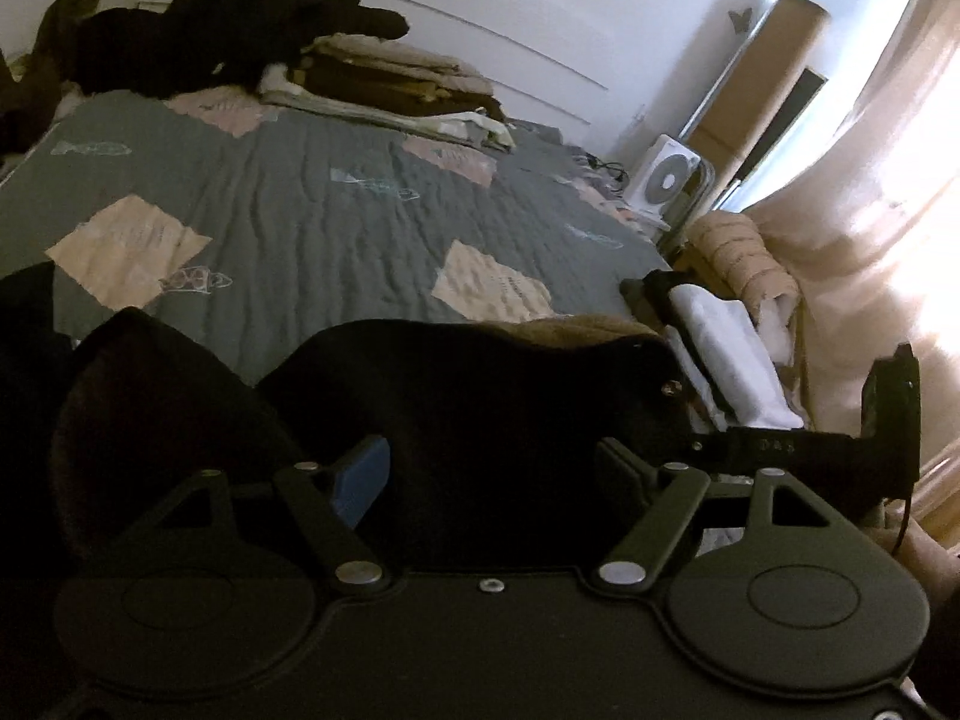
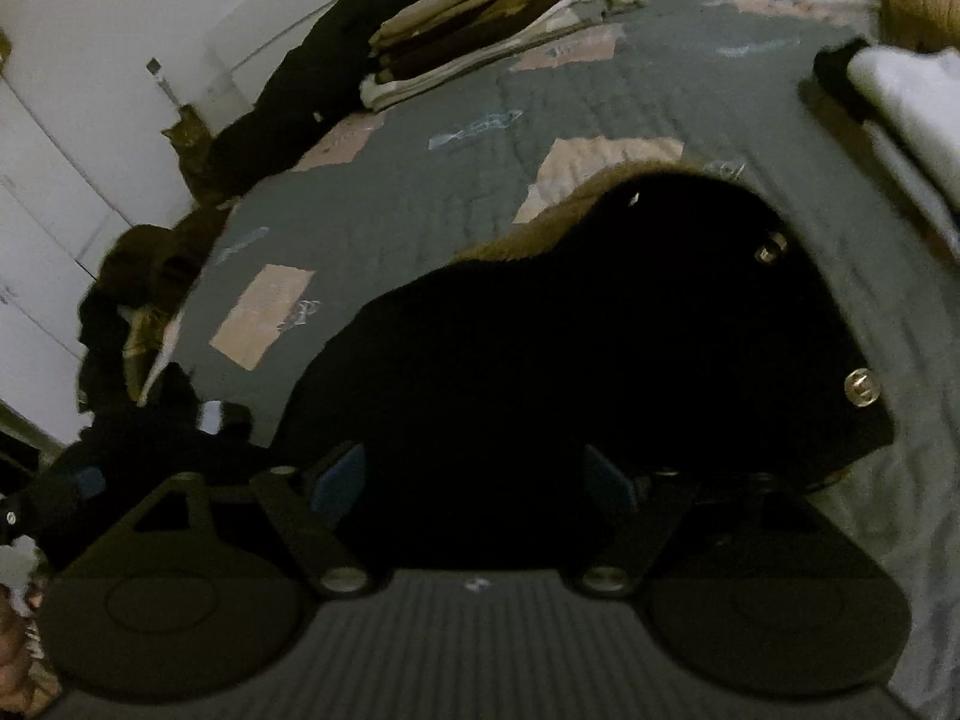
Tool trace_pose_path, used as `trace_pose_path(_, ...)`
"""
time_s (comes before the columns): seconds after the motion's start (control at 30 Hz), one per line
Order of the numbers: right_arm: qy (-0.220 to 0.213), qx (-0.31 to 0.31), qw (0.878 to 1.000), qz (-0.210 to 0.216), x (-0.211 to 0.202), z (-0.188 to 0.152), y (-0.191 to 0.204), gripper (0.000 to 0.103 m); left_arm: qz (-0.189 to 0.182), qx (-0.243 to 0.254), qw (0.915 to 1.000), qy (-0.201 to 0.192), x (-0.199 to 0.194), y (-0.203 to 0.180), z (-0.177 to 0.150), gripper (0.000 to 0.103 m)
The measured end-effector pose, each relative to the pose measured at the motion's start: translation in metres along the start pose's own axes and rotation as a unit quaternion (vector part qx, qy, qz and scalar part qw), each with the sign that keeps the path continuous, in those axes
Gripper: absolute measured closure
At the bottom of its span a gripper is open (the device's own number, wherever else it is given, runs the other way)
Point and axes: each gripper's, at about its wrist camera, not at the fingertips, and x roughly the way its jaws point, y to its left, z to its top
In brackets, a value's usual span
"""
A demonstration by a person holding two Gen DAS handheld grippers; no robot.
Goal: Fold clothes
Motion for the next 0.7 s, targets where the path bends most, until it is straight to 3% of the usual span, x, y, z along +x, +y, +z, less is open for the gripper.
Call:
trace_pose_path(0.2, -0.007, -0.004, 1.000, 0.004, -0.028, 0.003, -0.004, 0.022, -0.018, 0.002, 0.9998, 0.000, -0.003, -0.026, 0.004, 0.029)
trace_pose_path(0.43, -0.011, -0.020, 1.000, 0.005, -0.060, 0.012, -0.034, 0.022, 0.013, 0.014, 0.9998, 0.009, 0.025, -0.074, 0.011, 0.029)
trace_pose_path(0.7, -0.004, -0.044, 0.998, 0.049, -0.067, 0.035, -0.074, 0.022, 0.043, 0.025, 0.9985, 0.020, 0.054, -0.123, 0.022, 0.029)
